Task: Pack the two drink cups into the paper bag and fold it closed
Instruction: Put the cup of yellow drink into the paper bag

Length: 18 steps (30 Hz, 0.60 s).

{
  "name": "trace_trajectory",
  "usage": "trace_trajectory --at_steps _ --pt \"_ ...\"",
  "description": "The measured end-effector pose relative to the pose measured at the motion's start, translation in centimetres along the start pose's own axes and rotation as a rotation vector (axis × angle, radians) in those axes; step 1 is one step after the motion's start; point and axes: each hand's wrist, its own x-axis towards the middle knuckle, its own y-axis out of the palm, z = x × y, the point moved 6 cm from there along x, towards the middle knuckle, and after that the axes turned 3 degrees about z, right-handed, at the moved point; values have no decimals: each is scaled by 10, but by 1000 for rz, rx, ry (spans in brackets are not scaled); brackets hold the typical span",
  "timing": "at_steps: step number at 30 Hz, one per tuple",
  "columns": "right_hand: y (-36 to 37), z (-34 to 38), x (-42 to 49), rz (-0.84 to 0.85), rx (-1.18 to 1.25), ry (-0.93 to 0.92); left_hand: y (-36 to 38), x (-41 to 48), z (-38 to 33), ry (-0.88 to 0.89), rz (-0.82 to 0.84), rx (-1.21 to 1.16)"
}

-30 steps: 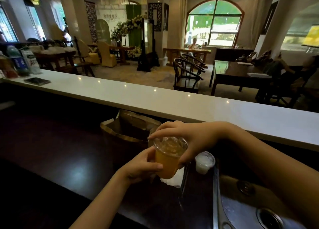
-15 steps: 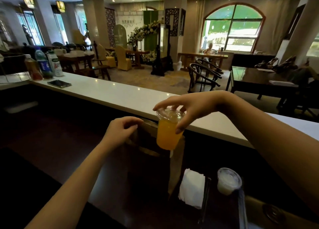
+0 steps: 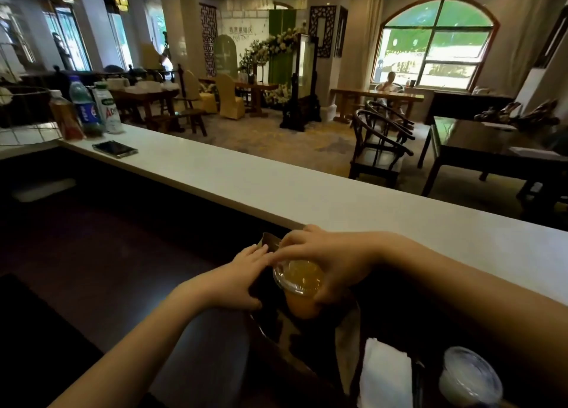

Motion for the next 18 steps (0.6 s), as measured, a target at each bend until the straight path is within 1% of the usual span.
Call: trace_trajectory --at_steps 3,6,8,11,15,18 --pt "21 11 10 31 -67 -61 -1 -4 4 25 34 -26" --pt "38 20 21 52 -227 -102 -1 -5 5 56 81 -55" --pt "51 24 31 96 -327 -110 0 -5 4 94 100 -69" --pt "75 23 51 190 -409 -95 2 -4 0 156 127 -75" --pt "110 13 84 320 -414 -30 2 -2 1 209 151 -70" --pt "137 6 100 356 -455 6 1 -3 5 235 161 -67"
